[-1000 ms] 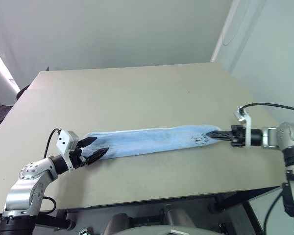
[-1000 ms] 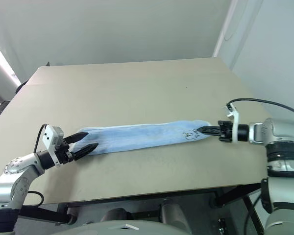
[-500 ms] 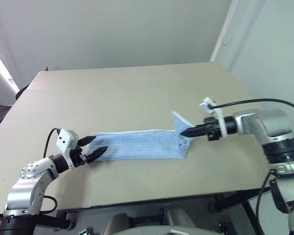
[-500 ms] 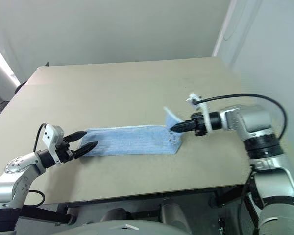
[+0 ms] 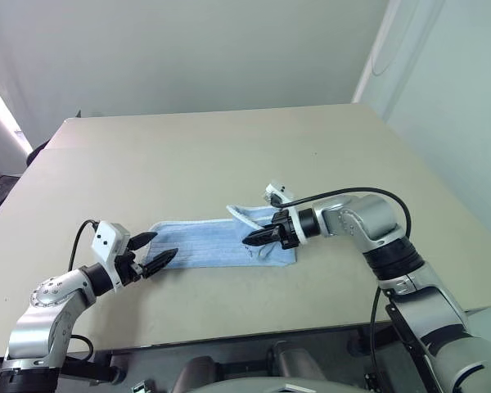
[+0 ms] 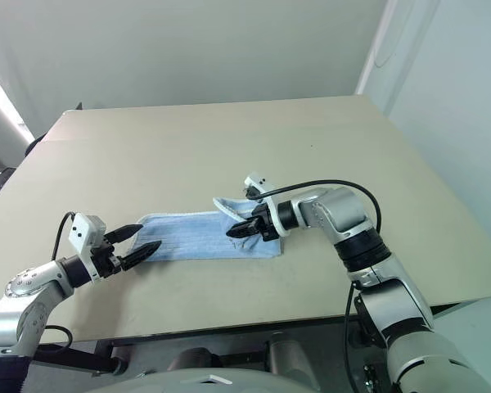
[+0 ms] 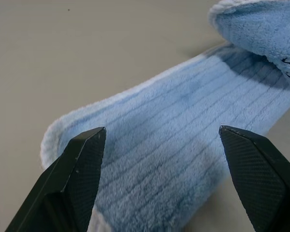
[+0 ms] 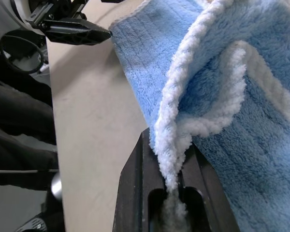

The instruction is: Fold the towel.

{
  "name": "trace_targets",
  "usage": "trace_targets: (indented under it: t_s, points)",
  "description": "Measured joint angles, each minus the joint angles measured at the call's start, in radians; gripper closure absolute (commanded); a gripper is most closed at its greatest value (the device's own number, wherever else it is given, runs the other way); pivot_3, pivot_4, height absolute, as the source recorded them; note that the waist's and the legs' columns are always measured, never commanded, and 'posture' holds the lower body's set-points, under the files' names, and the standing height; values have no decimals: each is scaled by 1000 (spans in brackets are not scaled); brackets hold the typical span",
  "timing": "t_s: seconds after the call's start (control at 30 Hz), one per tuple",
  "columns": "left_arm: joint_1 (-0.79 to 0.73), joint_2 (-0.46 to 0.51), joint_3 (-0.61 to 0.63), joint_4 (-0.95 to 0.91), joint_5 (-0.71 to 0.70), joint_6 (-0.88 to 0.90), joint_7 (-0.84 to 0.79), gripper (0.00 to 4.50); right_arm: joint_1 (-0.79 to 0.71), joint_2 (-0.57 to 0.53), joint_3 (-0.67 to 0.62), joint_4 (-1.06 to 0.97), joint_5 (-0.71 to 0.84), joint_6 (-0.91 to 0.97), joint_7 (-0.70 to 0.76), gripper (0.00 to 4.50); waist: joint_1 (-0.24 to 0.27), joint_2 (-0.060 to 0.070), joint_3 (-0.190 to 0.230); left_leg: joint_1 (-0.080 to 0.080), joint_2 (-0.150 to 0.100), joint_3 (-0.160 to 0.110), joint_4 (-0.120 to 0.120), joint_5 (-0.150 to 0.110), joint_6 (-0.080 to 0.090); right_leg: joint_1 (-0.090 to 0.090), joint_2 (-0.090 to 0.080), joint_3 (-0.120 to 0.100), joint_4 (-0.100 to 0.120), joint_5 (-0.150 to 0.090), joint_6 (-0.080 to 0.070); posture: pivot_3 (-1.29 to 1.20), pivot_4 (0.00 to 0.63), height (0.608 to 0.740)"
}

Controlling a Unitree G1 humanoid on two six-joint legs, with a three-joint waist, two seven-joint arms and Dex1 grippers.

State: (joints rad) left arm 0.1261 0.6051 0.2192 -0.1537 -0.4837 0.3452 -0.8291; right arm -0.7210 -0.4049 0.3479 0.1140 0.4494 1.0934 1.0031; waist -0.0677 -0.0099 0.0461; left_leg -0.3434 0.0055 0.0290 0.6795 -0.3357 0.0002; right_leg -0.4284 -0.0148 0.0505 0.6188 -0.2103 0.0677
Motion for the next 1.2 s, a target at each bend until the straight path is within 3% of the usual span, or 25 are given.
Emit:
trace_targets:
  t_s: [0.07, 0.27, 0.43, 0.53, 0.8, 0.97, 1.1, 1.2]
  points:
    - [4, 0, 1, -10, 0, 0, 5, 559, 0, 28, 5, 20, -21, -27, -27, 3728, -1, 0, 0, 0, 0, 0, 0, 0, 0, 0, 0, 0, 0, 0, 0, 0, 0, 740]
    - [17, 5, 4, -15, 0, 1, 5, 559, 11, 31, 8, 13, -14, -31, -4, 1598, -1, 0, 0, 0, 0, 0, 0, 0, 0, 0, 0, 0, 0, 0, 0, 0, 0, 740]
    - [17, 18, 11, -14, -1, 1, 5, 559, 33, 29, -147, -75, 127, -40, 58, 1598, 0, 0, 0, 0, 0, 0, 0, 0, 0, 1, 1, -1, -1, 0, 0, 0, 0, 740]
    - [18, 22, 25, -14, -2, 1, 5, 559, 37, 36, -207, -63, 126, -124, 41, 1598, -1, -1, 0, 2, 0, 0, 0, 0, 0, 2, 1, -1, 0, -2, 2, 0, 0, 740]
    - [20, 33, 40, -14, -9, 57, 12, 559, 130, 183, -87, 233, -133, -634, -47, 1598, -5, -1, 0, 2, 2, 0, -1, 0, 0, 1, 4, 0, 1, -1, 2, 0, 0, 740]
    - [31, 51, 89, -13, -21, 101, 28, 559, 144, 224, -20, 427, -245, -805, -34, 1598, -3, -1, 0, 2, 1, 1, -1, 0, 0, 1, 2, 0, 0, 1, -1, 0, 0, 740]
    - [38, 59, 124, -12, -36, 121, 29, 559, 143, 239, -22, 464, -270, -867, -18, 1598, -5, -2, -1, 4, 1, 0, -1, 0, 0, 2, 1, 0, 0, 1, -1, 0, 0, 740]
    - [68, 62, 154, -11, -67, 152, 21, 206, 141, 233, -33, 456, -254, -836, 46, 688, -5, -2, -1, 4, 2, 0, -1, 0, 0, 2, 1, 0, 1, 1, -1, 0, 0, 740]
